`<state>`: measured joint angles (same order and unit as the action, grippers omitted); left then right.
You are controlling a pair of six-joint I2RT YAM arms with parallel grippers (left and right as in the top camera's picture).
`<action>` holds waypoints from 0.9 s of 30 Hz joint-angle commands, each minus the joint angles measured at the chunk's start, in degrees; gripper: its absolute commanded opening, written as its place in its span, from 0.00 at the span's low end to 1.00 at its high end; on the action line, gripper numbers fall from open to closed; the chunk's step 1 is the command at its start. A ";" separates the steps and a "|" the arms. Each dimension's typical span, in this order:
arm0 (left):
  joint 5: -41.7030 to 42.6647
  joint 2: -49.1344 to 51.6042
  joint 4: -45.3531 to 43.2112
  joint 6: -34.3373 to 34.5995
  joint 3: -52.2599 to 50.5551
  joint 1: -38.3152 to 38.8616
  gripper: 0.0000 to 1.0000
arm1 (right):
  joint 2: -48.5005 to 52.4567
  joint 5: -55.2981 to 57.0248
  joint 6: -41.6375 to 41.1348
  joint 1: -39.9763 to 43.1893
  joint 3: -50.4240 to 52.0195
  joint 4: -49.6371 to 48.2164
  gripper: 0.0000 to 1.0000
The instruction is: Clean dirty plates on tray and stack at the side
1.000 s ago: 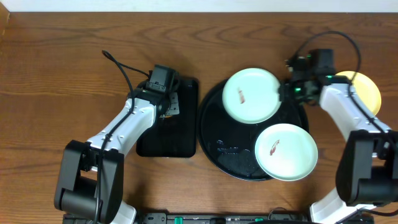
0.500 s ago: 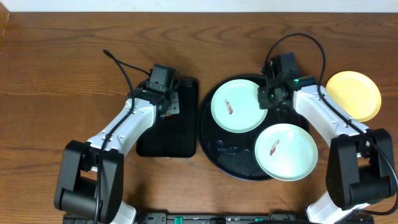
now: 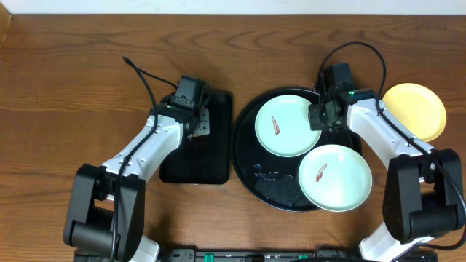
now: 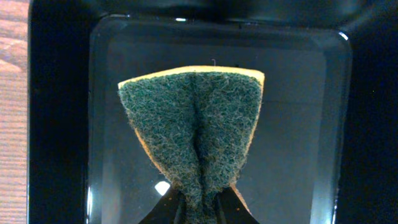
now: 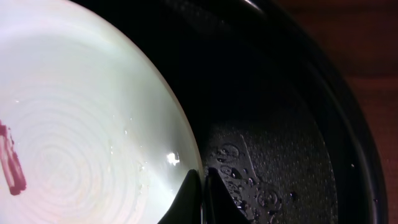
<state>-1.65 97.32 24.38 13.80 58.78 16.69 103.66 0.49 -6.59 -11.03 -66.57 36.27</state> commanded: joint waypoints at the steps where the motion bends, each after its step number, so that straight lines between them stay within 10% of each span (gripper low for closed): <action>1: -0.04 1.44 -0.31 -0.39 -2.29 0.17 0.15 | 0.63 1.79 -0.68 0.55 1.42 0.11 0.01; 4: 0.20 1.68 -1.46 -0.39 -3.96 0.17 0.51 | 0.63 1.79 -0.68 0.55 2.38 -0.31 0.01; 7: 0.15 1.70 -2.51 -0.46 -4.31 0.15 0.62 | 0.63 1.81 -0.66 0.55 3.13 -1.36 0.01; 20: -1.38 7.10 -9.62 -0.46 -4.31 0.15 0.64 | 0.63 0.96 -0.66 0.44 3.17 -2.01 0.01; 22: -1.38 8.90 -10.97 -0.59 -4.28 0.15 0.50 | 0.63 0.96 -0.66 0.44 3.17 -2.12 0.01; 24: -1.38 8.94 -11.47 -1.11 -4.11 0.15 0.08 | 0.63 0.94 -0.68 0.44 3.17 -2.32 0.01; 27: -1.33 7.06 -11.39 -1.09 -3.85 0.17 0.08 | 0.63 0.94 -0.66 0.44 3.17 -2.40 0.02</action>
<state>-3.18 104.14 12.16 13.06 55.16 16.71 103.66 0.93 -7.01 -11.00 -63.88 33.93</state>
